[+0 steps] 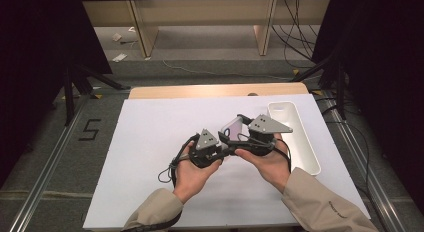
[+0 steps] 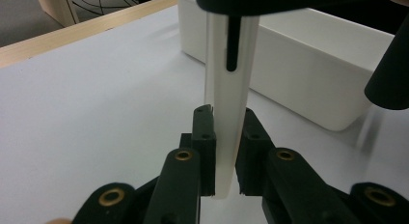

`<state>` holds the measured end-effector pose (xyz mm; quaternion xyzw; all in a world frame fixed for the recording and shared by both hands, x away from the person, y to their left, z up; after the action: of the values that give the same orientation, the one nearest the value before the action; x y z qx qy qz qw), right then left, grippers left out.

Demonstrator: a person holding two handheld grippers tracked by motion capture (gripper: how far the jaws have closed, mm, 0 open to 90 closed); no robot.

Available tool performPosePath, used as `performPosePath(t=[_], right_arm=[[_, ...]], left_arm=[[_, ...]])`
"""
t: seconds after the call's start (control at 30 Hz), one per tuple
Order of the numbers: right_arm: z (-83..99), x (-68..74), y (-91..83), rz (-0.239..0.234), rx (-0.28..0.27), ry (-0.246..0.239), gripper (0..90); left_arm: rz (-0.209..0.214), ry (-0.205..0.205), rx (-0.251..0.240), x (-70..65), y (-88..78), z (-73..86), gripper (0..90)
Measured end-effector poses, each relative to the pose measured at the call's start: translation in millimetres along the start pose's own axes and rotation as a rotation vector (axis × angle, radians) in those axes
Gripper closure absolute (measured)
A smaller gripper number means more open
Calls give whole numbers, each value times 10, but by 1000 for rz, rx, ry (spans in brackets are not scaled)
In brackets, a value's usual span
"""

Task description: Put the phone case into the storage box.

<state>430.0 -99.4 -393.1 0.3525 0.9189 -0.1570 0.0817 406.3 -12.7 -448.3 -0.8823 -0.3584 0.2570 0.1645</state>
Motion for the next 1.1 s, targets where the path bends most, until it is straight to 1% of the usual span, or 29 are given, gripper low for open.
performPosePath(t=[0.1, 0.17, 0.23, 0.3, 0.37, 0.53, 0.57, 0.63, 0.7, 0.73, 0.8, 0.83, 0.9, 0.97, 1.03, 1.1], right_arm=[[-14, 1, -9, -2, 0, 3, 179], [-24, -7, -15, -3, -2, 2, 180], [-31, -19, -24, -1, -2, 5, 180], [-36, -43, -31, 3, -6, 8, 180], [-50, -78, -43, 9, -12, 13, 180], [-93, -185, -104, 27, -28, 31, 181], [-102, -208, -116, 29, -31, 33, 181], [-121, -247, -143, 39, -37, 38, 181], [-135, -287, -166, 49, -40, 41, 181], [-144, -305, -174, 52, -45, 45, 181], [-155, -348, -199, 59, -47, 52, 181], [-162, -370, -211, 61, -49, 59, 180], [-175, -424, -242, 76, -55, 63, 181], [-196, -482, -284, 90, -62, 71, 181], [-214, -530, -318, 103, -66, 77, 181], [-236, -593, -355, 120, -73, 79, 181]], left_arm=[[0, 7, -5, -2, -10, -10, 800], [7, 11, -12, -9, -14, -19, 795], [18, 20, -15, -19, -21, -31, 767], [26, 30, -23, -28, -37, -53, 713], [41, 39, -27, -39, -48, -72, 618], [40, 58, -61, -35, -104, -118, 313], [44, 60, -63, -34, -116, -125, 271], [50, 74, -70, -28, -145, -142, 216], [56, 91, -61, -22, -169, -138, 142], [61, 98, -61, -17, -182, -133, 123], [67, 100, -56, -2, -199, -113, 63], [69, 109, -51, 13, -211, -99, 34], [74, 116, -48, 35, -227, -83, 3], [76, 122, -48, 70, -258, -69, 0], [77, 137, -45, 102, -290, -60, 0], [79, 139, -53, 136, -334, -57, 0]])
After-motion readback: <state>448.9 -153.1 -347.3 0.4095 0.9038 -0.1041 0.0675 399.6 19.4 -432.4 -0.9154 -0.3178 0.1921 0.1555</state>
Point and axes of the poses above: each handheld gripper's, and its own axes: y roughly forward along the jaws, z roughly out of its underside, x roughly to its left, the point moved 7 cm from there along y, roughly forward along the jaws, and after that the axes turned 15 degrees about -y, right-handed, at the moved point
